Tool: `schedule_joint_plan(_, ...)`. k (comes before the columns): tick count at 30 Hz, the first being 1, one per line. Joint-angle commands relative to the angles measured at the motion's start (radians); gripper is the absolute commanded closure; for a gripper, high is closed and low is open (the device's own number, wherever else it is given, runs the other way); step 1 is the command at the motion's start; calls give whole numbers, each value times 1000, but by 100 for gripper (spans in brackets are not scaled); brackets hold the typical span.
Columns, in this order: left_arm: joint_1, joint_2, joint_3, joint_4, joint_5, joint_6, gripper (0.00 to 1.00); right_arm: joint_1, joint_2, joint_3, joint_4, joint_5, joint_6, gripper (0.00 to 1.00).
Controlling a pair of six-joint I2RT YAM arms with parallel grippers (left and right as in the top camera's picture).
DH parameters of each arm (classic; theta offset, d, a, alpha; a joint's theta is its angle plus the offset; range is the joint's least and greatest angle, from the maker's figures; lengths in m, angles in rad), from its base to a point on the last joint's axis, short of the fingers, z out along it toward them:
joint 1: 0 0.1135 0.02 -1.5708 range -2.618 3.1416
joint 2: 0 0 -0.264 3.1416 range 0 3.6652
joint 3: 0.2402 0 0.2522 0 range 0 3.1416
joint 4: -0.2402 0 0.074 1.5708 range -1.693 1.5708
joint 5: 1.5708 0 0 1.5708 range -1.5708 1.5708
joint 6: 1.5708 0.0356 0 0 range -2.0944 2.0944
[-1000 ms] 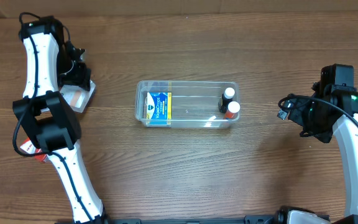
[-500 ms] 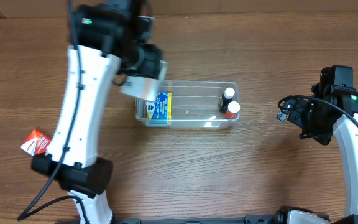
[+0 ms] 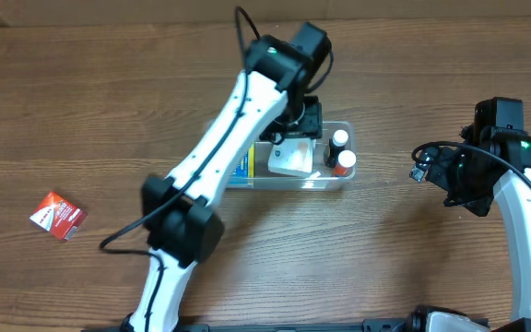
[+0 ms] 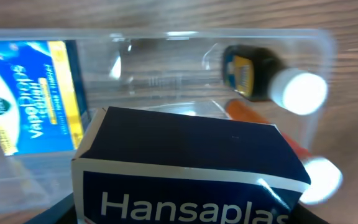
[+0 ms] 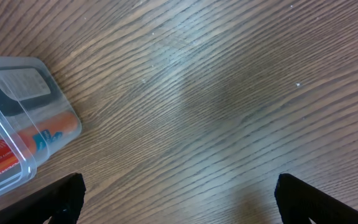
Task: Pack container
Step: 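Lift the Hansaplast box and carry it over the container, then lower the Hansaplast box into the container beside the Vicks pack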
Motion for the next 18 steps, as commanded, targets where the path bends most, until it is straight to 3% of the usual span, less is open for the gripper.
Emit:
schedule_joint_plan(1,-8,69,-6,6,-1,-67,95,-5,-14,-2,-1,-3,-2,0)
schedule_joint_plan(6,-7,95,-6,1,-57,-71,92,-5,-14,-2,-1,-3,-2,0)
schedule_joint_plan(8,-7,95,-6,1,-81,-87,87,-5,-14,-2,-2,-3,-2,0)
schedule_joint_plan(18,31,95,-6,9,-107,-88,87,-5,-14,-2,-6,-3,-2,0)
